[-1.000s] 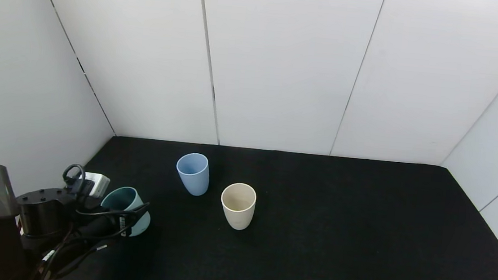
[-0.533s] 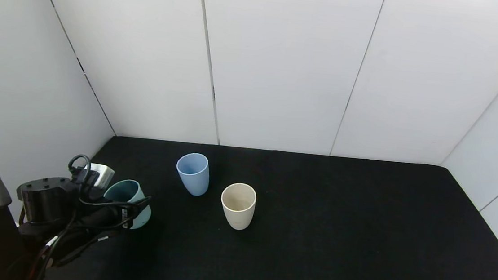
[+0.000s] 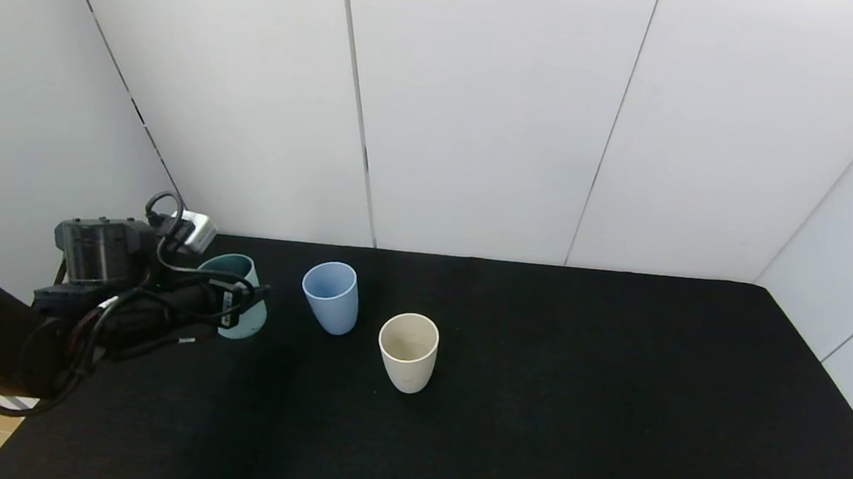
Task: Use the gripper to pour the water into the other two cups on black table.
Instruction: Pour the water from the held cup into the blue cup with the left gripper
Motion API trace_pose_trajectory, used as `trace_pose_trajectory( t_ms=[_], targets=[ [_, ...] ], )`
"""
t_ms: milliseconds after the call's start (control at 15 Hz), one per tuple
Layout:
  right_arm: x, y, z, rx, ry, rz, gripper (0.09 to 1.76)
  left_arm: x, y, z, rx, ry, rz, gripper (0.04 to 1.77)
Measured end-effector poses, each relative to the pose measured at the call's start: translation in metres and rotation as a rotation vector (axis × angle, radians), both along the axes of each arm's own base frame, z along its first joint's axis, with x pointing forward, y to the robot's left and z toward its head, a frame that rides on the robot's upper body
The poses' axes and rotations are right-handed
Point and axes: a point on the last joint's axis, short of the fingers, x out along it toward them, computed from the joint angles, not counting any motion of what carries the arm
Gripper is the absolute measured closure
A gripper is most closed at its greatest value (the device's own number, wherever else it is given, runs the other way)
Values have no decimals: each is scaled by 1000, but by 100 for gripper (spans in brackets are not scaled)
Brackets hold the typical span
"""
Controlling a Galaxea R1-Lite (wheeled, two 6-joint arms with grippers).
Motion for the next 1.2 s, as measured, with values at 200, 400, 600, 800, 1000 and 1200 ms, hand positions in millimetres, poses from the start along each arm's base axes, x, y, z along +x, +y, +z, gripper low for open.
trace_pose_trajectory(
  t_ms=[200, 400, 600, 800, 1000, 1200],
  targets=[
    [0, 0, 0, 0, 0, 0, 14, 13, 0, 29, 59, -11, -23, 61],
    [0, 0, 0, 0, 0, 0, 14, 19, 0, 49, 154, -33, -49, 61],
    [0, 0, 0, 0, 0, 0, 14, 19, -4, 62, 230, -36, -64, 62],
    [0, 0, 0, 0, 0, 1, 14, 16, -13, 70, 371, -39, -65, 62],
    [0, 0, 0, 0, 0, 1, 14, 12, -24, 78, 452, -50, -66, 62],
    [0, 0, 0, 0, 1, 0, 14, 3, -38, 83, 506, -16, -98, 62]
  ],
)
